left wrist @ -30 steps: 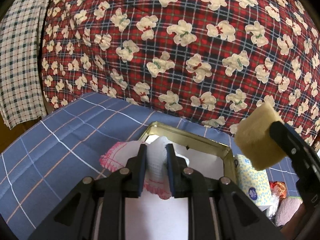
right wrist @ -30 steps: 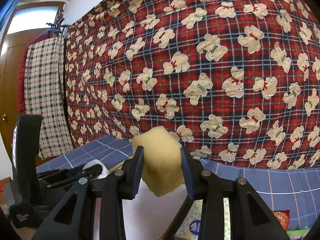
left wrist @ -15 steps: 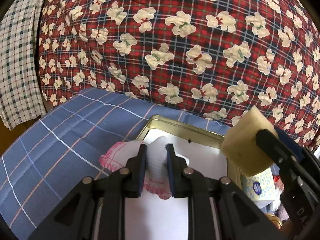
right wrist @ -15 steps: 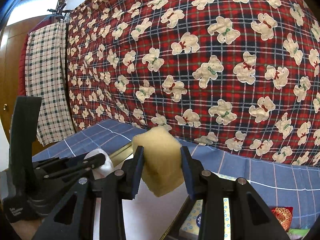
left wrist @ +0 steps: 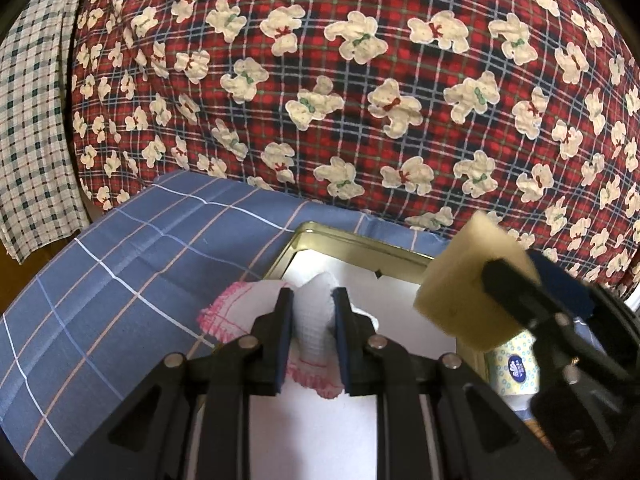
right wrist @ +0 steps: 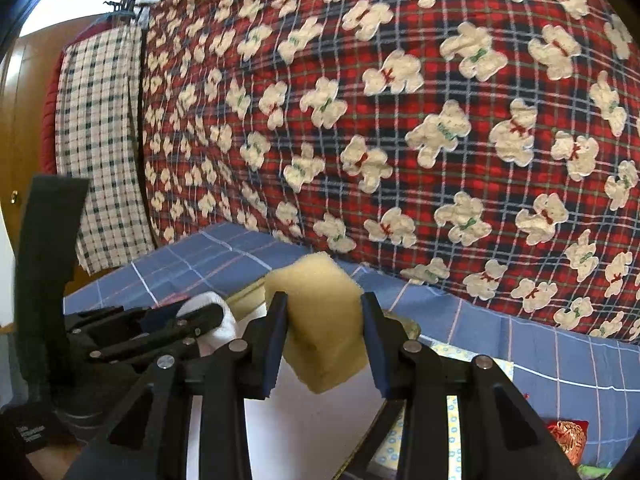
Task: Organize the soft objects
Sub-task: 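Carry the towel with the left tool and the sponge with the right tool toward the gold tray, then open the left tool over the tray while the right tool releases the sponge beside it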
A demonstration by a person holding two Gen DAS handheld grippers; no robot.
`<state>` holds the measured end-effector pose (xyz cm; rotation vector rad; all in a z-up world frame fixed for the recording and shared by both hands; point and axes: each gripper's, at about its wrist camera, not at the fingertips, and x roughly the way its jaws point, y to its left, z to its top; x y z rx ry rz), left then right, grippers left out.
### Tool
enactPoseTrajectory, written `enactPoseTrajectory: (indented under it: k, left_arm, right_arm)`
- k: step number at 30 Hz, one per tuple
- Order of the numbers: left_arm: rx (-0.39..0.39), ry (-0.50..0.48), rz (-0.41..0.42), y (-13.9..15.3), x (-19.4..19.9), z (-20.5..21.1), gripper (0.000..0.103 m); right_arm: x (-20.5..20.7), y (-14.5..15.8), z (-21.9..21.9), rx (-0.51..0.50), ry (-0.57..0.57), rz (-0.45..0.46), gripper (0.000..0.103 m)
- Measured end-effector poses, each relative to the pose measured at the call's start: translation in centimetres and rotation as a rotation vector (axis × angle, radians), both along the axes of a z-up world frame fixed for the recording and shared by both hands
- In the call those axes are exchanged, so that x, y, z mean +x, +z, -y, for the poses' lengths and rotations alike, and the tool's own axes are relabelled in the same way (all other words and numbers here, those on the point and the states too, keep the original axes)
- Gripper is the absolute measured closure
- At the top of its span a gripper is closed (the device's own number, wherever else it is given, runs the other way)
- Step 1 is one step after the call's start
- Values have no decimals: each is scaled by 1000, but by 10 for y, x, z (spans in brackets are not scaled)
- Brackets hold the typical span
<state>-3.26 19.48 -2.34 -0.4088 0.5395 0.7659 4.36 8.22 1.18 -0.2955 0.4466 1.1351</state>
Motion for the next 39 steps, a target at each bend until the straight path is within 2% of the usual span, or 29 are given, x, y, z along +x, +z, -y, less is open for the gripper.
enactPoseTrajectory:
  k: [9,21,26,33,35,39]
  left_arm:
    - [-5,0,0,-1,0,-1,84]
    - [-8,-5,-10,-3,2,-1,78]
    - [-2,-5,-17,-4,3,0,70]
    - [-11,2,-13,-3,2,-2,65]
    - [-14,6,-7,-2,0,-2,60]
    - [-12,19,-4,-1,-1,-3,51]
  right_arm:
    - [3,-8,-14,-78,17,-29,63]
    - [6,-15,-23,-132,30,-62,61]
    - [12,-15,-22,-127,12,-86,57]
    - [19,-15,-20,-114,2,-106,50]
    - [21,-15,-19,-109,-6,-113,44]
    - [25,-13,-15,-84,-17,-120,44]
